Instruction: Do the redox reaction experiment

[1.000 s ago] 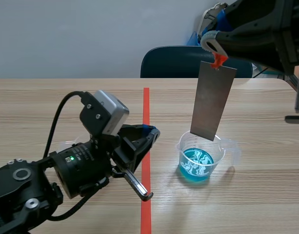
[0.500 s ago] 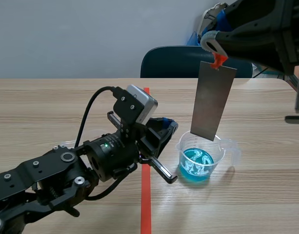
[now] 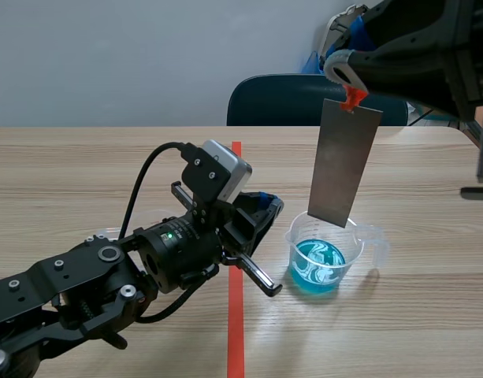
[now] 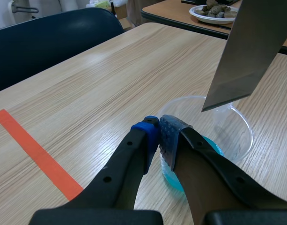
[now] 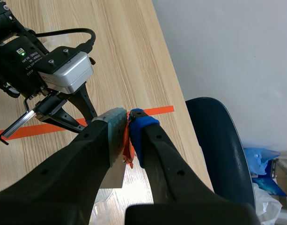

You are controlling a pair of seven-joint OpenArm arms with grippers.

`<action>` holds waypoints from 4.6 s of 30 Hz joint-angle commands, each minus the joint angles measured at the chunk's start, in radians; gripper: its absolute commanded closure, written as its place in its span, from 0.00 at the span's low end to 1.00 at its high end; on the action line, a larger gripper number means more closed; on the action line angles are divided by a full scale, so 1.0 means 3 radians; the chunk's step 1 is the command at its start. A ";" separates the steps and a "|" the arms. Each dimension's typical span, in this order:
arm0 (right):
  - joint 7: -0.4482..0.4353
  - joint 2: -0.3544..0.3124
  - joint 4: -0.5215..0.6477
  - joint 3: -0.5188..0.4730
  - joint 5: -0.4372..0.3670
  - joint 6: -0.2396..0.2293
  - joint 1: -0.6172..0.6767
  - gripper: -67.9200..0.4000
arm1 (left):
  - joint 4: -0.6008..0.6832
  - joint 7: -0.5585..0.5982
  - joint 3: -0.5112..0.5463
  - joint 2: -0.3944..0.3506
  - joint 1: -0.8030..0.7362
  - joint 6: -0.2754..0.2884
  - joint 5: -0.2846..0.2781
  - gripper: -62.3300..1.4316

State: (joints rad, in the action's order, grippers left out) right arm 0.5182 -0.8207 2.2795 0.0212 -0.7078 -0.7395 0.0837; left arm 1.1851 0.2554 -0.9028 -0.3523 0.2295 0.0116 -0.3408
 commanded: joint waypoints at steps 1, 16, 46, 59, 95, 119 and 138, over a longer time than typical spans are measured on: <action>-0.0037 -0.0014 0.0010 -0.0024 -0.0024 -0.0020 -0.0038 0.99 | 0.0074 0.0047 0.0015 0.0024 0.0010 0.0006 -0.0010 0.91; -0.0036 -0.0014 0.0010 -0.0024 -0.0024 -0.0020 -0.0038 0.99 | 0.0402 0.0186 0.0043 -0.0289 -0.0318 -0.0092 -0.0010 0.91; -0.0034 -0.0014 0.0010 -0.0024 -0.0023 -0.0020 -0.0038 0.99 | 0.1878 0.0703 0.1991 -0.1750 -0.3170 -0.0089 -0.0047 0.91; -0.0034 -0.0014 0.0010 -0.0024 -0.0024 -0.0020 -0.0038 0.99 | 0.1878 0.0855 0.2928 -0.1765 -0.4299 -0.0081 -0.0006 0.88; -0.0036 -0.0014 0.0010 -0.0024 -0.0024 -0.0020 -0.0038 0.99 | 0.1873 0.0815 0.3017 -0.1765 -0.4475 -0.0093 0.0006 0.08; -0.0037 -0.0014 0.0010 -0.0024 -0.0024 -0.0020 -0.0038 0.99 | 0.1873 0.0829 0.3017 -0.1764 -0.4434 -0.0093 -0.0200 0.00; -0.0037 -0.0014 0.0010 -0.0024 -0.0025 -0.0020 -0.0038 0.99 | 0.1873 0.0806 0.3016 -0.1764 -0.4355 -0.0084 -0.0200 0.00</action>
State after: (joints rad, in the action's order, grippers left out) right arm 0.5186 -0.8204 2.2795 0.0212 -0.7078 -0.7395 0.0837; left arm 1.7298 0.4831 0.0071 -0.8864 -1.0748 -0.0174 -0.3973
